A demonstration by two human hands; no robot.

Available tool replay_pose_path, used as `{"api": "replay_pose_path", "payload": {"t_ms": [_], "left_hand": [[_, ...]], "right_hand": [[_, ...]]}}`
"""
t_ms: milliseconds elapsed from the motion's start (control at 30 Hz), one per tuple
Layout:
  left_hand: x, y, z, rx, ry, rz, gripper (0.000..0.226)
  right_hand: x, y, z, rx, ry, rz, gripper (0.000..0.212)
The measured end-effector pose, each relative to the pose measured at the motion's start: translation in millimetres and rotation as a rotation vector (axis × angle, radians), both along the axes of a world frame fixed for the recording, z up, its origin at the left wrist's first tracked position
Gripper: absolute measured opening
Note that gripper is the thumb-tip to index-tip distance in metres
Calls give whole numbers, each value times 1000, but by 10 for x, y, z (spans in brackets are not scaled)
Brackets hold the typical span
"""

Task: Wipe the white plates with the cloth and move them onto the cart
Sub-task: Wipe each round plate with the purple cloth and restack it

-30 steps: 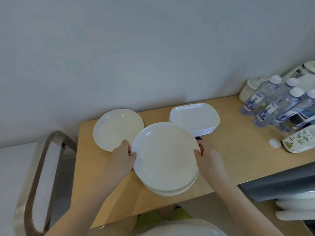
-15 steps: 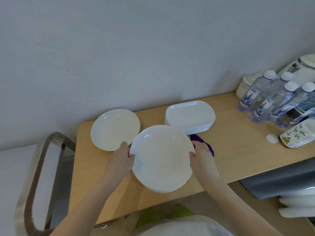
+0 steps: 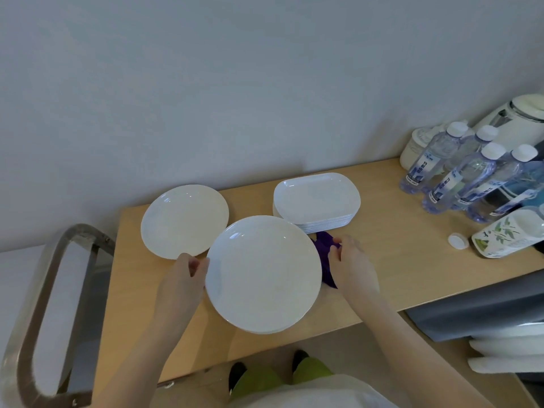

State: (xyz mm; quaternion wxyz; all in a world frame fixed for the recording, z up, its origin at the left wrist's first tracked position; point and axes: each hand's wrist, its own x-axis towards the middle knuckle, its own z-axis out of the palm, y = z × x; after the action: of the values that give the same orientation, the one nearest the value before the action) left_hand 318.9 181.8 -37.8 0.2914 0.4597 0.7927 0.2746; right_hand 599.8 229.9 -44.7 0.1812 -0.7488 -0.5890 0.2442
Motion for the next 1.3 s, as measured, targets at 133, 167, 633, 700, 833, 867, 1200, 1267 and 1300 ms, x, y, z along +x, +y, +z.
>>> {"api": "replay_pose_path", "payload": {"t_ms": [133,167,633,700,833,867,1200,1267,1300], "left_hand": [[11,-80,11,113,51,103,20],[26,-92,14,127,53,126,19],[282,-217,-46,57,59,307,20],[312,-242,-52,49,52,316,18],[367,-278,-58,53,34,333,17],[378,-288,-55,55,27,331,18],[307,-303,-37,64,-105,244,14],[273,-293,-22,57,-179,221,21],[254,-289,-15,48,-237,219,24]], "right_hand": [[119,84,-244,-111,-251,135,36],[123,89,-305,-125,-298,171,39],[335,304,-313,-232,-118,272,42],[408,317,-178,-220,-40,243,35],[551,312,213,-124,69,203,18],[557,310,330,-95,95,197,16],[-406,87,941,101,309,450,23],[-683,41,783,79,268,506,28],[-807,9,700,66,252,507,28]]}}
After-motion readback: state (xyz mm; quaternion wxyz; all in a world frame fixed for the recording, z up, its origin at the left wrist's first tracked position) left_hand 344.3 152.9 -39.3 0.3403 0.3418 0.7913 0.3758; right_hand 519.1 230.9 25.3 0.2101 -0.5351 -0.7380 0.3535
